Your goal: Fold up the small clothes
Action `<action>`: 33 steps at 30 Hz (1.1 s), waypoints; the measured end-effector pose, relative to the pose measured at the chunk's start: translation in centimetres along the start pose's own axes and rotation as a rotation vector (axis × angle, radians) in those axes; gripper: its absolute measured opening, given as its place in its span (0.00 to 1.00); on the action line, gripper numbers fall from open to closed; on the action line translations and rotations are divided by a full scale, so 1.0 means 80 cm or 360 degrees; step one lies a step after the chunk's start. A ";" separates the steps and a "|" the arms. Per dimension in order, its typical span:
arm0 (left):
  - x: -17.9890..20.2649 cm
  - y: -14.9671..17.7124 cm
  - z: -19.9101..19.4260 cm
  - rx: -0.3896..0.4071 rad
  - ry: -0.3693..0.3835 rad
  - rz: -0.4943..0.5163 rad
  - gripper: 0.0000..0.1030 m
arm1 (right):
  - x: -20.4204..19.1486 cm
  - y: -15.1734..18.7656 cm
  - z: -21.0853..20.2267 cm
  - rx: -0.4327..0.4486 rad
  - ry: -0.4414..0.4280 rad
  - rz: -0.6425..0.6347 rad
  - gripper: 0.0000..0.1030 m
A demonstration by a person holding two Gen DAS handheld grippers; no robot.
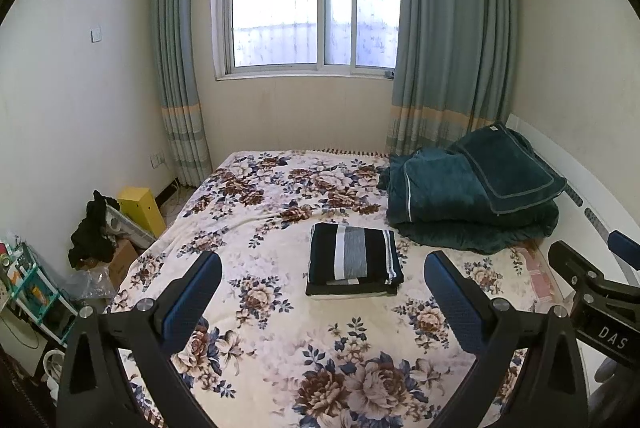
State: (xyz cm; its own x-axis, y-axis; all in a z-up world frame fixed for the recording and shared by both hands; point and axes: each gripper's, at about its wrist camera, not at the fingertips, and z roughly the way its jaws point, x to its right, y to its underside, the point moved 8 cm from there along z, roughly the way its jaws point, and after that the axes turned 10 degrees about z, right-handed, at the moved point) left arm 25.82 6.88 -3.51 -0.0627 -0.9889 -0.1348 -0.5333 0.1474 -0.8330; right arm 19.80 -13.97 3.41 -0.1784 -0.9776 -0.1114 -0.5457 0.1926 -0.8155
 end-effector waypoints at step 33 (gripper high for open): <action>0.008 -0.004 -0.008 0.0010 0.0010 0.0010 1.00 | -0.011 0.002 -0.007 0.0000 0.0006 0.0009 1.00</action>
State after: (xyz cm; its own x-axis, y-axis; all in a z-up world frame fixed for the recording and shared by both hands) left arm 25.44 6.19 -3.02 -0.0712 -0.9880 -0.1370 -0.5277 0.1539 -0.8353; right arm 19.39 -13.07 3.71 -0.1849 -0.9762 -0.1137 -0.5445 0.1981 -0.8151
